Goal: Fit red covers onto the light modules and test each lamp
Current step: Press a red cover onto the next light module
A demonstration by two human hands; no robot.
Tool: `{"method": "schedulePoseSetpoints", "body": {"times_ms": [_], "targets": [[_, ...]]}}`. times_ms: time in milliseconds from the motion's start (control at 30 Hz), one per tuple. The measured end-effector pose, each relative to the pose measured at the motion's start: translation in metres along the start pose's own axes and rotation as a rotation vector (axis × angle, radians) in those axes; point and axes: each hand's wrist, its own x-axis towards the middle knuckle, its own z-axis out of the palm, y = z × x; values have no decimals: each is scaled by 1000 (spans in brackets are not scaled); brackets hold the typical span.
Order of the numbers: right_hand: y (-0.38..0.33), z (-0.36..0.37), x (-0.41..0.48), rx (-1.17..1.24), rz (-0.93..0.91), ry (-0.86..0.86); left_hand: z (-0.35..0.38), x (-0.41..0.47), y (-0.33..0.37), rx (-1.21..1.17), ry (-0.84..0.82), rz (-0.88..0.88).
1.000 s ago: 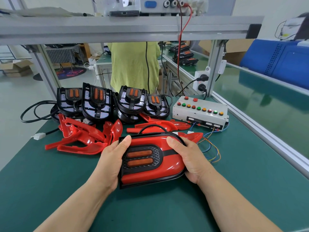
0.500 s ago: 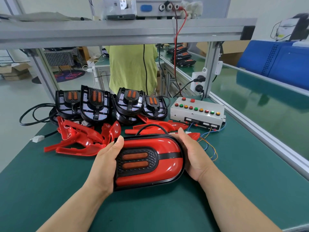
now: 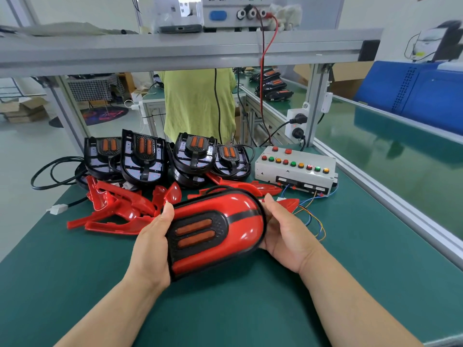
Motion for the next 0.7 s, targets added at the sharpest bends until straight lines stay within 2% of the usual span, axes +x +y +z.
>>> {"method": "schedulePoseSetpoints", "body": {"times_ms": [100,200,700], "targets": [[4,3,0,-67,35,-98,1,1,-1,-118,31,27],[8,4,0,-59,-9,-189,4,-2,-4,-160,3,48],[6,1,-1,-18,-102,-156,8,-10,-3,-153,-60,109]]}}
